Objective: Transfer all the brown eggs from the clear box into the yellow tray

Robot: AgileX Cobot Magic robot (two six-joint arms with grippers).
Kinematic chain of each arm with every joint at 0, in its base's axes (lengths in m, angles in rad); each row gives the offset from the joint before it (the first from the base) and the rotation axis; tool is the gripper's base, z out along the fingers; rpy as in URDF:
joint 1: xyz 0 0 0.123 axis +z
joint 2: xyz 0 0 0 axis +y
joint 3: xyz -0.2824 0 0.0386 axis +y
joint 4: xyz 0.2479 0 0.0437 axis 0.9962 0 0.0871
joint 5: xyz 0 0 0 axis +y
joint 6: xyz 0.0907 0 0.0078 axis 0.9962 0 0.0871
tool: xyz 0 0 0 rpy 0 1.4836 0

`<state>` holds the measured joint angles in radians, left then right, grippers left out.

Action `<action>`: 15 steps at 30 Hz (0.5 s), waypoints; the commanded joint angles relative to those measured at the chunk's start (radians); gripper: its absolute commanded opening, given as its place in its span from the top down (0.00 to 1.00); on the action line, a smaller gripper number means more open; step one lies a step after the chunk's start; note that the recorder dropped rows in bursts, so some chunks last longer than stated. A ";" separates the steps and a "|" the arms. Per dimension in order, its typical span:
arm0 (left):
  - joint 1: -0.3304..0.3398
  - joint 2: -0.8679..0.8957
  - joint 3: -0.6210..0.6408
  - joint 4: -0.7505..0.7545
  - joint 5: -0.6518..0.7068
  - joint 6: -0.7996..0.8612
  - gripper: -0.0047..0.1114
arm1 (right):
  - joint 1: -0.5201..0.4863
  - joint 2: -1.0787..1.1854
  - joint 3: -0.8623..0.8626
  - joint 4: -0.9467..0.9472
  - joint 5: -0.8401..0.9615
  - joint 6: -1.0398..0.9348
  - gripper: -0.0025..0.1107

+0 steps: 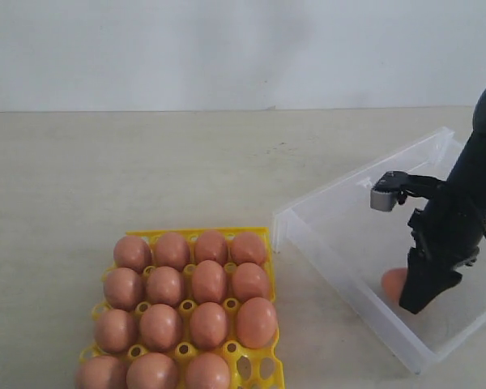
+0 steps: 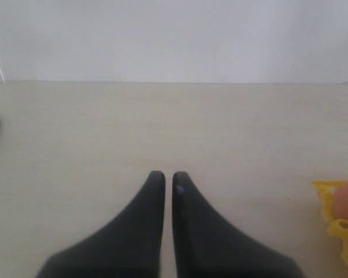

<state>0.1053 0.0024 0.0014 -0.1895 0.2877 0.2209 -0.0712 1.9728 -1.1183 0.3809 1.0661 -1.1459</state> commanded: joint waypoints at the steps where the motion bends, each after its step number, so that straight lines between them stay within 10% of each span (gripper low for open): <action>1: 0.003 -0.002 -0.001 -0.005 -0.004 0.007 0.92 | 0.002 -0.019 0.002 0.070 -0.160 0.128 0.98; 15: 0.003 -0.002 -0.001 -0.005 -0.004 0.007 0.92 | 0.002 -0.343 0.002 0.382 -0.762 0.141 0.98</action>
<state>0.1053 0.0024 0.0014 -0.1895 0.2877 0.2209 -0.0705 1.6985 -1.1167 0.6774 0.4925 -1.0092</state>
